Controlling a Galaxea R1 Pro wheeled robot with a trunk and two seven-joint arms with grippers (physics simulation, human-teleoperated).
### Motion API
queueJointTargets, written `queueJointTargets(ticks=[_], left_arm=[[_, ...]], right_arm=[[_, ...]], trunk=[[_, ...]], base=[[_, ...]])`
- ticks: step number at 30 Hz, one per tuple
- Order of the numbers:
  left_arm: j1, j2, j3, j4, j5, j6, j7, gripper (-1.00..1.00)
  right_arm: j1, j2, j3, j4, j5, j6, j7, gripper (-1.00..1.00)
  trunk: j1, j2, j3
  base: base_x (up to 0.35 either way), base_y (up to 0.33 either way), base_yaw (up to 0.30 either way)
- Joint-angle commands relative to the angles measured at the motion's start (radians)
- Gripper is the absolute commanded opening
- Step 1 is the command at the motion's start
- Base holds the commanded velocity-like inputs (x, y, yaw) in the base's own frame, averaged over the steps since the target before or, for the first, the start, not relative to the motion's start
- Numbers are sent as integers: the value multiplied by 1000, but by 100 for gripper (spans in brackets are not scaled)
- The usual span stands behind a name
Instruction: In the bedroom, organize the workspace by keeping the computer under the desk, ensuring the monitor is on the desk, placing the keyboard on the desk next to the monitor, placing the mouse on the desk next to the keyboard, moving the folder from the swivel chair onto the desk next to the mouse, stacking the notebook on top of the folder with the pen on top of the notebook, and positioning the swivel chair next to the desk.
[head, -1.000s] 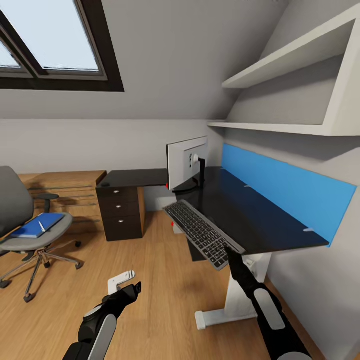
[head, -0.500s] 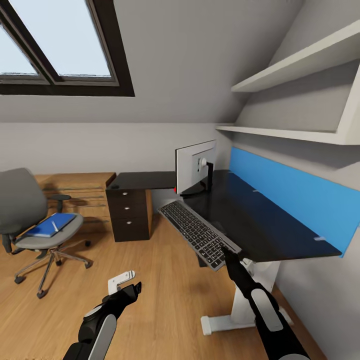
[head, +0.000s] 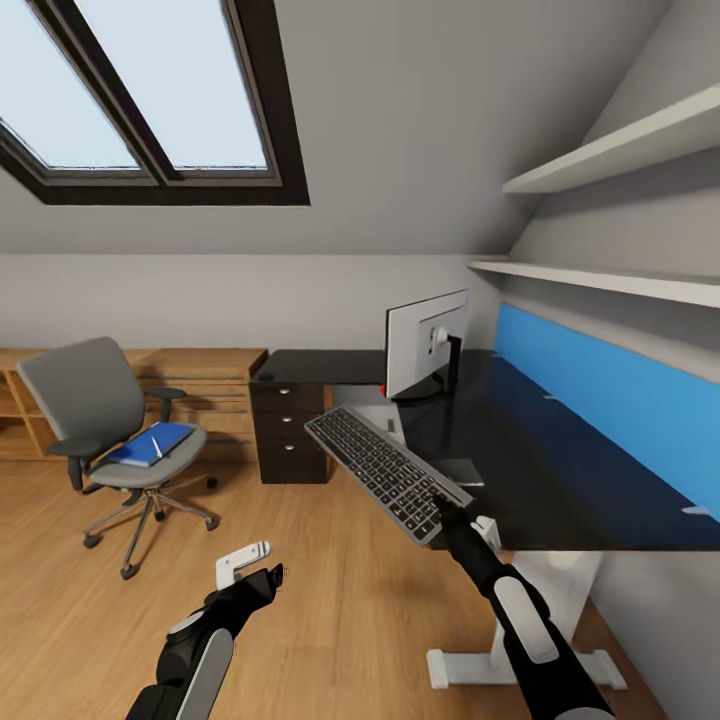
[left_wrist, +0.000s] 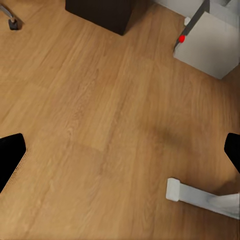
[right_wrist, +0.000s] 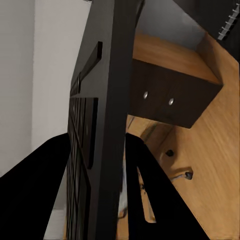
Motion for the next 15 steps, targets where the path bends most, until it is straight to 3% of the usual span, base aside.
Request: queueJointTargets(ticks=[1, 6, 15], left_arm=[[-1, 0, -1, -1, 10, 2, 10, 100], [-1, 0, -1, -1, 10, 2, 10, 100], [-1, 0, -1, -1, 10, 2, 10, 100]], right_arm=[[0, 1, -2, -1, -9, 9, 1, -100], [0, 1, 5, -1, -9, 8, 0, -100], [0, -1, 14, 0, -7, 10, 5, -100]], trunk=[[-4, 7, 3], [-23, 42, 19], [-58, 105, 47]], base=[[0, 0, 232], [0, 0, 154], [0, 0, 23]])
